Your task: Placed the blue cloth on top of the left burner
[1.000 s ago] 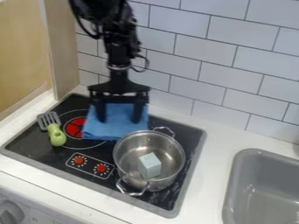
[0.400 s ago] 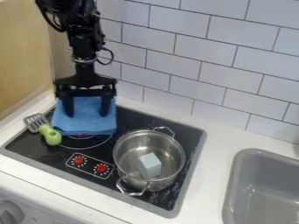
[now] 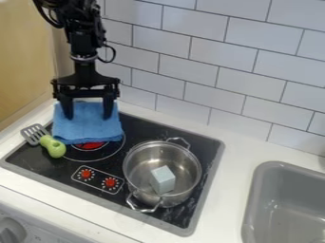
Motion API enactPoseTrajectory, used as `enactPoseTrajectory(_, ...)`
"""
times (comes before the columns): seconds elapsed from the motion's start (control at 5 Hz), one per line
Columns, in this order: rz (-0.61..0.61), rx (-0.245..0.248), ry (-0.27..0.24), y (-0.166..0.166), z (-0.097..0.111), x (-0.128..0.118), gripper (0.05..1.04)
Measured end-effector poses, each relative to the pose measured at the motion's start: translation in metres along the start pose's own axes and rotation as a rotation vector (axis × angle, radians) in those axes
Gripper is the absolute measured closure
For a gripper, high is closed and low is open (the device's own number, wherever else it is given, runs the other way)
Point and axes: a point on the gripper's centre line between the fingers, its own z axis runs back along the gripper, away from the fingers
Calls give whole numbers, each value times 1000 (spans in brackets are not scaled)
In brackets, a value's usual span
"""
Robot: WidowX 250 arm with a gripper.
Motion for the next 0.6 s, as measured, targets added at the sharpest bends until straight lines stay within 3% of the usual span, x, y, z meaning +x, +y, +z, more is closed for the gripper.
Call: enactPoseTrajectory(0.6, 5, -3, -9, -1, 2, -1, 85)
